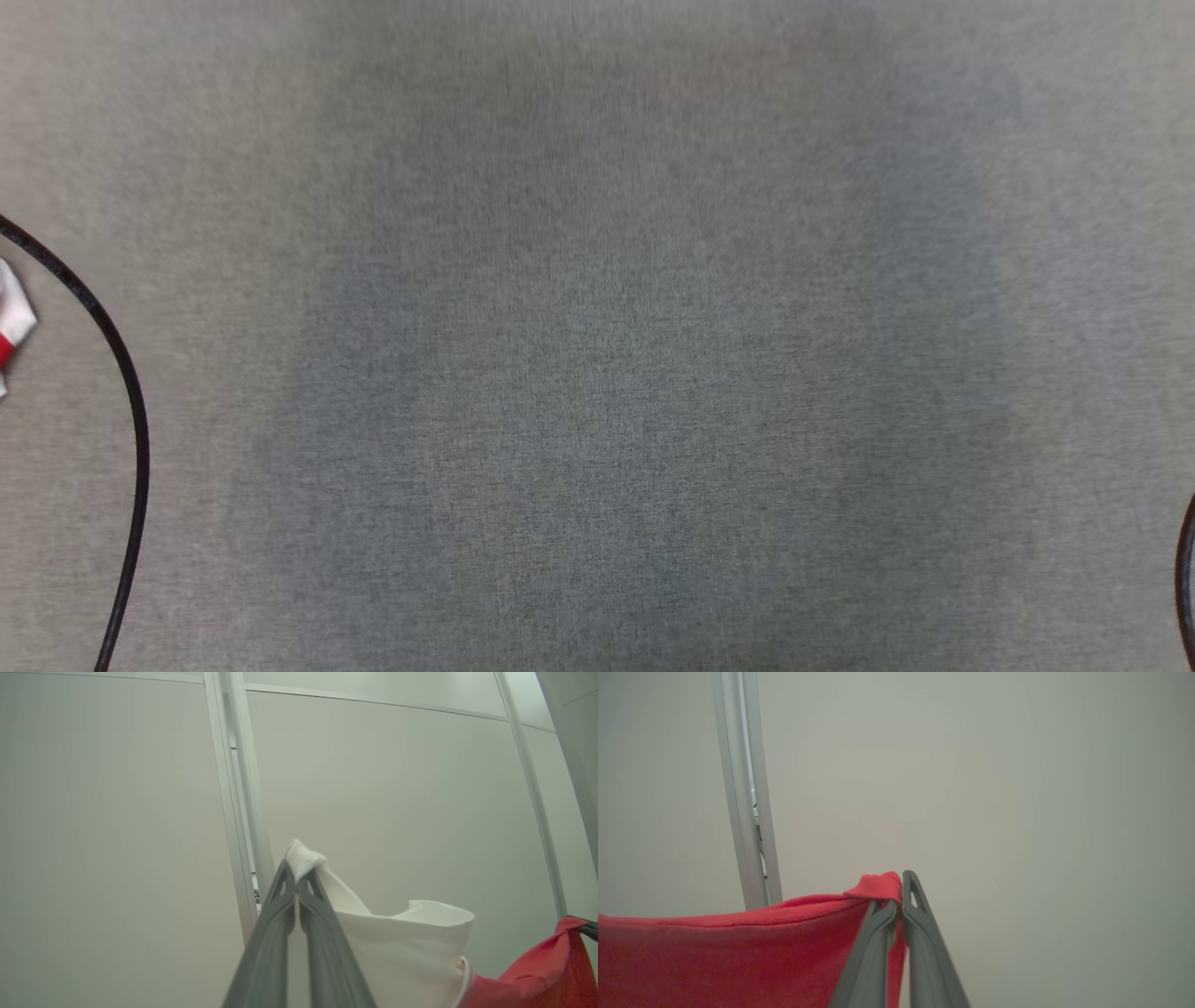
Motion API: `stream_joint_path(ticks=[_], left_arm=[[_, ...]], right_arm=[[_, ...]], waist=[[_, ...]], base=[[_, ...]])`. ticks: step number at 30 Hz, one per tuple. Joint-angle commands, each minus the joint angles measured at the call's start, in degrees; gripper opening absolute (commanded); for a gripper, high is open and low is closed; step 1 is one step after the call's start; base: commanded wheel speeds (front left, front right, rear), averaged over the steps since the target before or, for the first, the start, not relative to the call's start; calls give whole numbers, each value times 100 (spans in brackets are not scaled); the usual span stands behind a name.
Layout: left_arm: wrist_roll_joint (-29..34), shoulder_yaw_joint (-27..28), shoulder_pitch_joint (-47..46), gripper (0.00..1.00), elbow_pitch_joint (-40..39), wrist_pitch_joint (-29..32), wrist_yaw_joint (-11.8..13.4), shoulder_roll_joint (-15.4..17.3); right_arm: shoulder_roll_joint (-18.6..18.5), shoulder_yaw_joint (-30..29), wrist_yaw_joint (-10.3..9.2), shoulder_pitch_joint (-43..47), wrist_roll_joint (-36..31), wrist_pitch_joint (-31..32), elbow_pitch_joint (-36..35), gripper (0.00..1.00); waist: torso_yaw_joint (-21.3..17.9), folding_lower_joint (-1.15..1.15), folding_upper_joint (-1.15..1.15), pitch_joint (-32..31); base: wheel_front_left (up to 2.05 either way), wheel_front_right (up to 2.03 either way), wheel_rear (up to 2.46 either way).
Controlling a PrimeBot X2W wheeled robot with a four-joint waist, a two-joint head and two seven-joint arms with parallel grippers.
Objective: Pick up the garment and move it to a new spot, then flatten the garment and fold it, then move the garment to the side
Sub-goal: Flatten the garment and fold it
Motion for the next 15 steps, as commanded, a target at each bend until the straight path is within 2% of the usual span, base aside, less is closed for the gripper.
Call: stream_joint_path(ticks=[1,4,8,15], left_arm=[[-33,37,-67,0,-108,-22,-2,-15],[-216,95,230,0,-352,-22,-2,-26],[-650,-140,771,0,-634,-25,-3,29],[-1760,-838,2387,0,-1438,-26,-3,706]], right_arm=[[-28,-17,-2,-90,-86,-55,56,0],[-50,-178,-2,-56,-192,-56,-82,0],[-47,-302,-2,401,-239,-57,-232,0],[-174,-104,-2,1838,301,-55,-672,0]], waist=[[19,0,0,467],[119,0,0,721],[250,0,0,825],[383,0,0,470]], base=[[0,0,0],[0,0,0],[0,0,0],[0,0,0]])
